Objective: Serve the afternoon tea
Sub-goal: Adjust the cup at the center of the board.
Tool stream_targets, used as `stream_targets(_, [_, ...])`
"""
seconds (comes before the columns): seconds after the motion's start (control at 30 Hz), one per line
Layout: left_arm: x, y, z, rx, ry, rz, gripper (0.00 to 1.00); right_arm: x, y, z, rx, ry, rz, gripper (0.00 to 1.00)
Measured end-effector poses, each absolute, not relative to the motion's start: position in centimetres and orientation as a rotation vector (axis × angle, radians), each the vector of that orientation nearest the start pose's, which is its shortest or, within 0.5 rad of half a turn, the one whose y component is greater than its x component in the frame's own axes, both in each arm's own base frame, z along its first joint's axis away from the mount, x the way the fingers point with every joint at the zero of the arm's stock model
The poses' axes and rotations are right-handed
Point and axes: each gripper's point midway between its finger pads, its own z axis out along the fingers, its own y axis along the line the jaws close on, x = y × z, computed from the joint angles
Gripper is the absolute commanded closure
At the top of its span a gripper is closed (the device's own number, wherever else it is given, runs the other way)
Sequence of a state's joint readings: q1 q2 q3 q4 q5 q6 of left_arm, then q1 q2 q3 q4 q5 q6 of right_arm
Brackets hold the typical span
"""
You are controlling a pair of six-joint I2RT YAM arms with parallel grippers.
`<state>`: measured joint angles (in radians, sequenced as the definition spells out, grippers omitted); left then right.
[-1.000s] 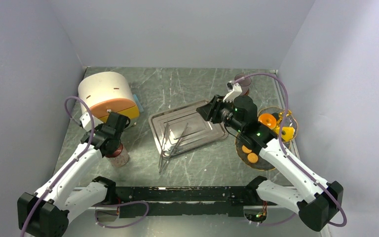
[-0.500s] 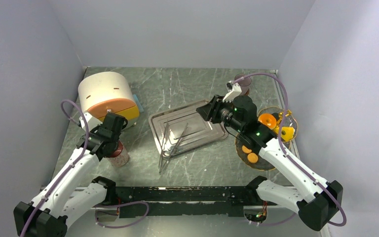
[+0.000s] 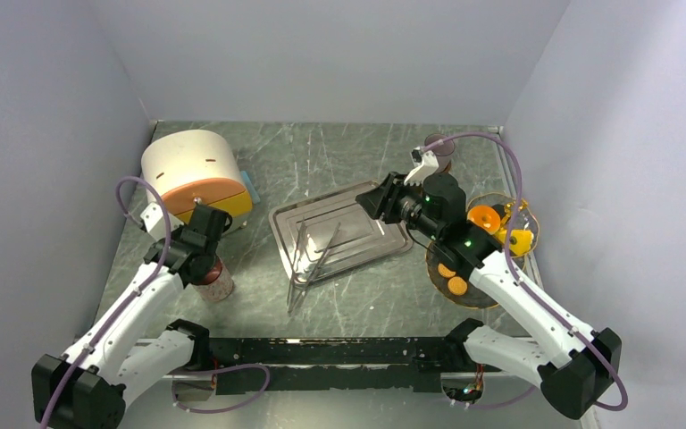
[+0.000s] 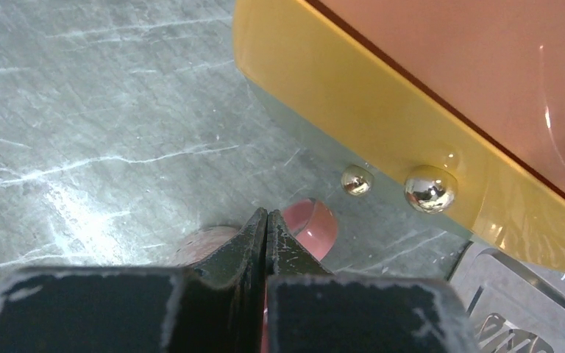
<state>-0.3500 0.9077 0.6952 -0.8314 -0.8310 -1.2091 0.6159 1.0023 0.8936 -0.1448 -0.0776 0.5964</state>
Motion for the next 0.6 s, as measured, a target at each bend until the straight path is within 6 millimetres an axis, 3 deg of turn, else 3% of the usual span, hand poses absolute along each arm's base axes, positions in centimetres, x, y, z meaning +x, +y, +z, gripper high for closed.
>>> stream_targets(0.6, [23.9, -0.4, 12.1, -1.151, 1.994, 0.088, 0.95, 27.2, 23.4, 27.6, -0.082, 1.910, 0.888, 0.57])
